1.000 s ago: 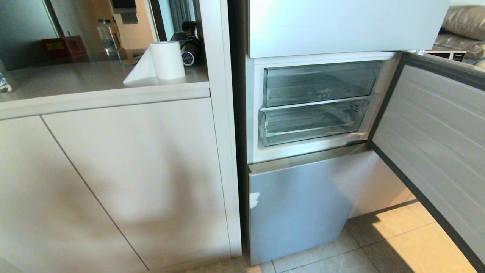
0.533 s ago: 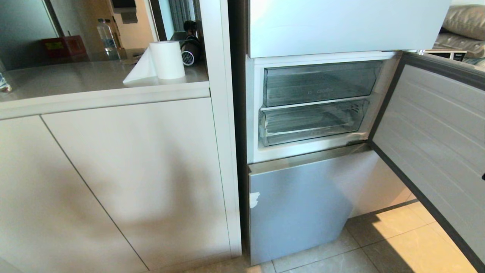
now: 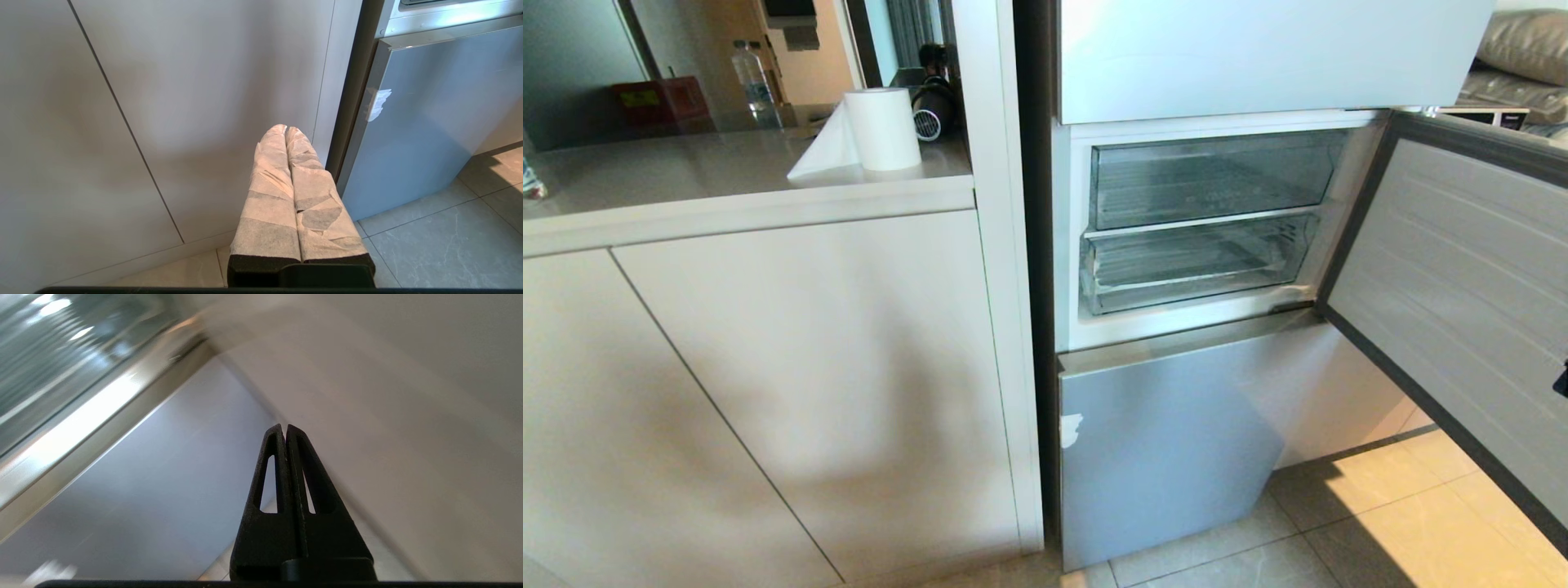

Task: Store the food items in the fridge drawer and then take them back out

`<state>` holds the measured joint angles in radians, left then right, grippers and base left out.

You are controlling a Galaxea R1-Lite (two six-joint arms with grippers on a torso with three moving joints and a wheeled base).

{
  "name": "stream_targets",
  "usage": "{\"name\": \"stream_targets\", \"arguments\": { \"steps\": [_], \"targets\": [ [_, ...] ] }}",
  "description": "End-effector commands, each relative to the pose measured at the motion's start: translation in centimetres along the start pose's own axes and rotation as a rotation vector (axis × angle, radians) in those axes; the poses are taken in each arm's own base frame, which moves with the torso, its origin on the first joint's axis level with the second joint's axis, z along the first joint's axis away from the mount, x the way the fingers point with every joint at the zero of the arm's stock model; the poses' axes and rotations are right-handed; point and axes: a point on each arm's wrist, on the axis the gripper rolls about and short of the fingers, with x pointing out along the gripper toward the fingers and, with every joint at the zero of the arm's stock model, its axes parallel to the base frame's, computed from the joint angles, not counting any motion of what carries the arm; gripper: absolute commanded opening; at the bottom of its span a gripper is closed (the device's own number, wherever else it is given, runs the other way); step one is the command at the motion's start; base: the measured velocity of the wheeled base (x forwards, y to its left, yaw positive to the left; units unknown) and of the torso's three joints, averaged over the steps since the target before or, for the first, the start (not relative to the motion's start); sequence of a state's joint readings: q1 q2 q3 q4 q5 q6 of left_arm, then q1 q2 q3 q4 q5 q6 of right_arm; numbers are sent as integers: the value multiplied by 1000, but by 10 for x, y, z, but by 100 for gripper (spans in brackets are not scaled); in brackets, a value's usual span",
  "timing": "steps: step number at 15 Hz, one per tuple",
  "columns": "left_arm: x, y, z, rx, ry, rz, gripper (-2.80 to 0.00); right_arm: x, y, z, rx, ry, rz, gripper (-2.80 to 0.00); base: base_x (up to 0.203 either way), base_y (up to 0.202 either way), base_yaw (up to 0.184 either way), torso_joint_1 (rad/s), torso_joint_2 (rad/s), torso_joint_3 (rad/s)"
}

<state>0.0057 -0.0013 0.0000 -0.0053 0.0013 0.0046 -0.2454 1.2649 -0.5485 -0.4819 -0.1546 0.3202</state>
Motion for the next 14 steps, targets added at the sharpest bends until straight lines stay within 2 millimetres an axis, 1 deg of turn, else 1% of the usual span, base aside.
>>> {"name": "stream_targets", "arguments": {
  "steps": [1, 3, 4, 6, 9, 10, 11, 12, 13, 14],
  "targets": [
    [0, 0, 0, 0, 2, 1, -280, -26, 1, 4, 5, -52, 73, -280, 0, 0, 0, 0, 0, 0],
    [0, 0, 0, 0, 2, 1, -280, -57, -2, -2, -10, -88, 151, -280, 0, 0, 0, 0, 0, 0],
    [0, 0, 0, 0, 2, 1, -280, -74, -6, -9, -29, -104, 190, -280, 0, 0, 0, 0, 0, 0],
    [0, 0, 0, 0, 2, 1, -280, -110, -20, -33, -97, -143, 269, -280, 0, 0, 0, 0, 0, 0],
    [0, 0, 0, 0, 2, 1, -280, -155, -42, -71, -176, -206, 363, -280, 0, 0, 0, 0, 0, 0],
    [0, 0, 0, -1, 0, 1, -280, -164, -48, -85, -205, -196, 392, -280, 0, 0, 0, 0, 0, 0],
    [0, 0, 0, -2, -1, 1, -280, -167, -55, -104, -247, -143, 413, -280, 0, 0, 0, 0, 0, 0],
    [0, 0, 0, -2, -1, 1, -280, -163, -61, -126, -291, -48, 421, -280, 0, 0, 0, 0, 0, 0],
    [0, 0, 0, -2, 1, 1, -280, -160, -64, -139, -324, 26, 426, -280, 0, 0, 0, 0, 0, 0],
    [0, 0, 0, -2, -1, 1, -280, -160, -66, -144, -364, 90, 441, -280, 0, 0, 0, 0, 0, 0]
  ]
}}
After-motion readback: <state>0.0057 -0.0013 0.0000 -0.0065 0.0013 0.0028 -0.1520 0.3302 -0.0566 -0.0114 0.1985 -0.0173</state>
